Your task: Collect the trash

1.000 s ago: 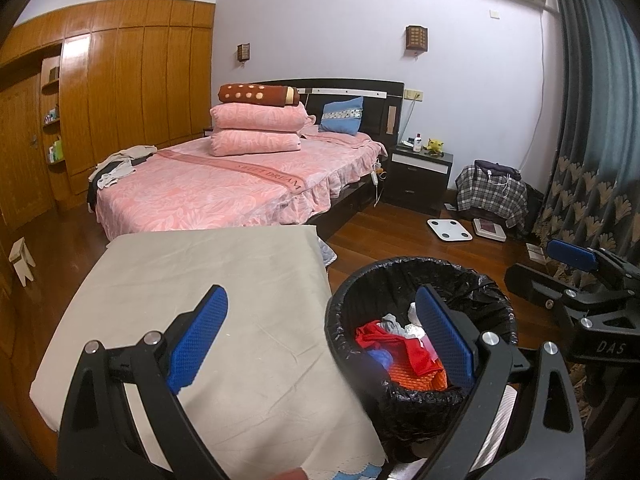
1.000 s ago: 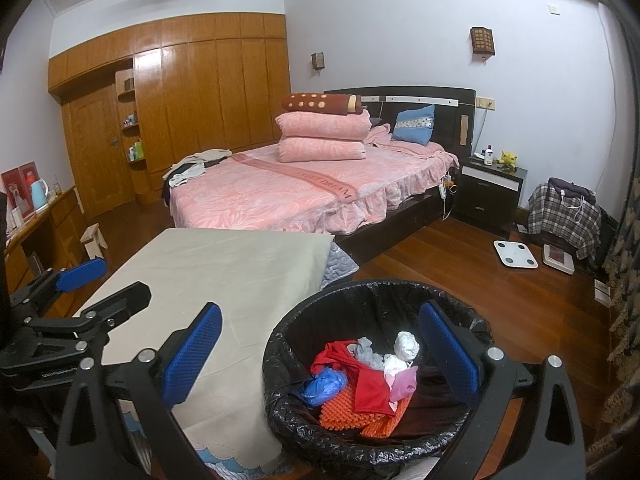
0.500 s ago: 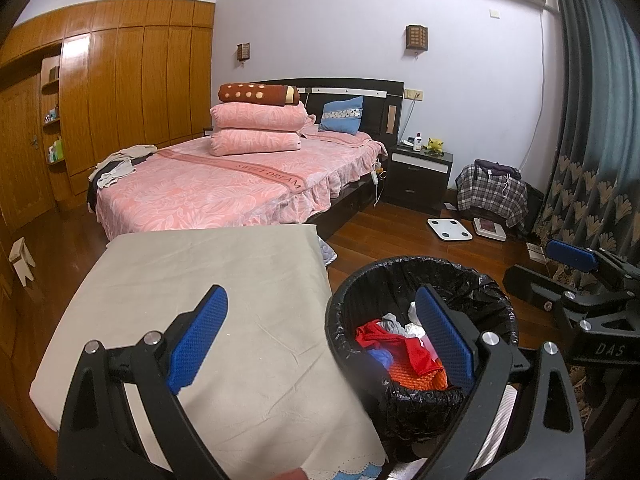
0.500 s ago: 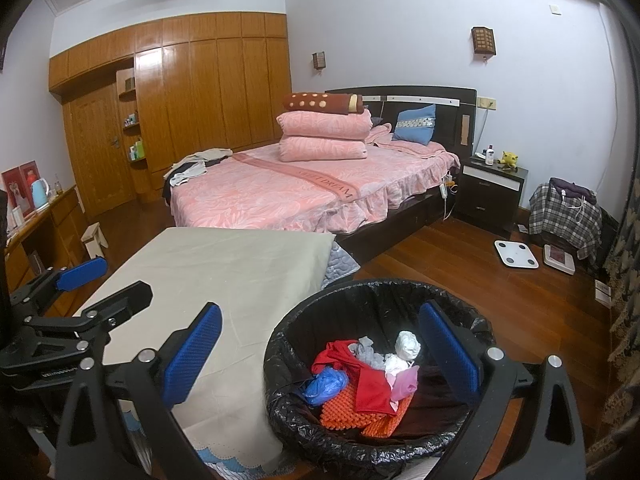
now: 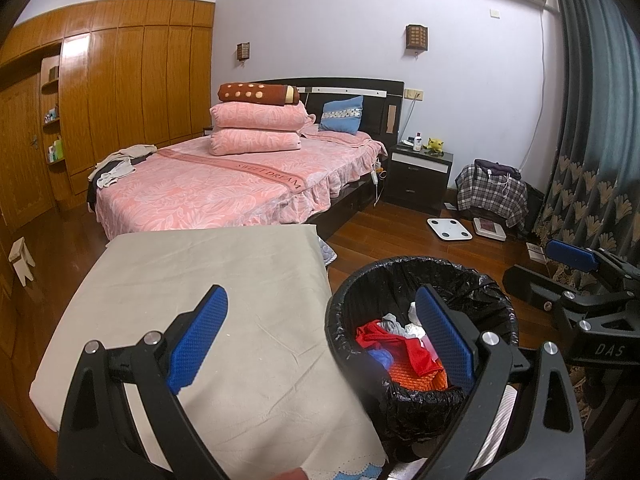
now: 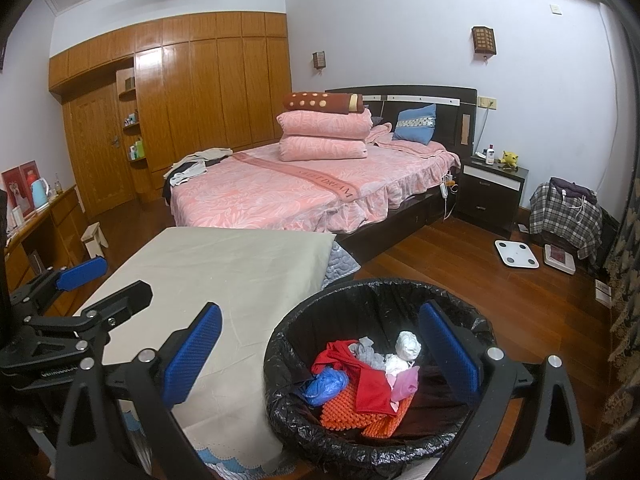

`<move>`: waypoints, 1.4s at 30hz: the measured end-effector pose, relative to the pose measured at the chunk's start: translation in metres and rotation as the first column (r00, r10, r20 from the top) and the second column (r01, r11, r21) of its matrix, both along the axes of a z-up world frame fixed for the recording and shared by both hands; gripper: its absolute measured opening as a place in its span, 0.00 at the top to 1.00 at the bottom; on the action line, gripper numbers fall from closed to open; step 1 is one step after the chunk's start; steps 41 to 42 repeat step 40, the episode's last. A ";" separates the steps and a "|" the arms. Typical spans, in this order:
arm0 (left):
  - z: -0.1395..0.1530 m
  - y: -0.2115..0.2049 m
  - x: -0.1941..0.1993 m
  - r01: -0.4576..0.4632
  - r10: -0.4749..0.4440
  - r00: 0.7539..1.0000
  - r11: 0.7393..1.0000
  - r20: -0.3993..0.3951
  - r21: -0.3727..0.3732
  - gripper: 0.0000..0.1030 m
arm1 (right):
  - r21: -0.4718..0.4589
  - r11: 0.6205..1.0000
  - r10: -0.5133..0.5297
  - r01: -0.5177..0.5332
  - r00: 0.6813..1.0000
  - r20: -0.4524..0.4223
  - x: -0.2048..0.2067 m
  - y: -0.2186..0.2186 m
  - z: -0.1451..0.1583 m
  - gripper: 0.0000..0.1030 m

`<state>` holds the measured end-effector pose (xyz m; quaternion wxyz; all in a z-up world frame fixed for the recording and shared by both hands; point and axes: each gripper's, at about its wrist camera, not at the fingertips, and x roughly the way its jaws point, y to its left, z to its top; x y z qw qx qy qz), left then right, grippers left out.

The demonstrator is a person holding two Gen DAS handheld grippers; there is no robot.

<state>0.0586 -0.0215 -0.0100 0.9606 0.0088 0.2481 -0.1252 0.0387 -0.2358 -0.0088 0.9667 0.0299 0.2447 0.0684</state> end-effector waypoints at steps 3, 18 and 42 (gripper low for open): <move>0.000 0.000 0.000 -0.001 0.001 1.000 1.000 0.001 0.000 0.10 | 0.001 1.000 0.000 0.000 1.000 -0.001 0.000 0.000 0.000 0.06; 0.001 -0.001 0.000 0.000 0.000 1.000 1.000 -0.002 0.002 0.10 | 0.000 1.000 0.000 0.000 1.000 -0.004 0.002 0.001 0.000 0.06; -0.016 0.011 0.001 -0.004 0.004 1.000 1.000 -0.017 0.009 0.10 | 0.002 1.000 0.003 -0.003 1.000 -0.014 0.005 0.003 -0.006 0.06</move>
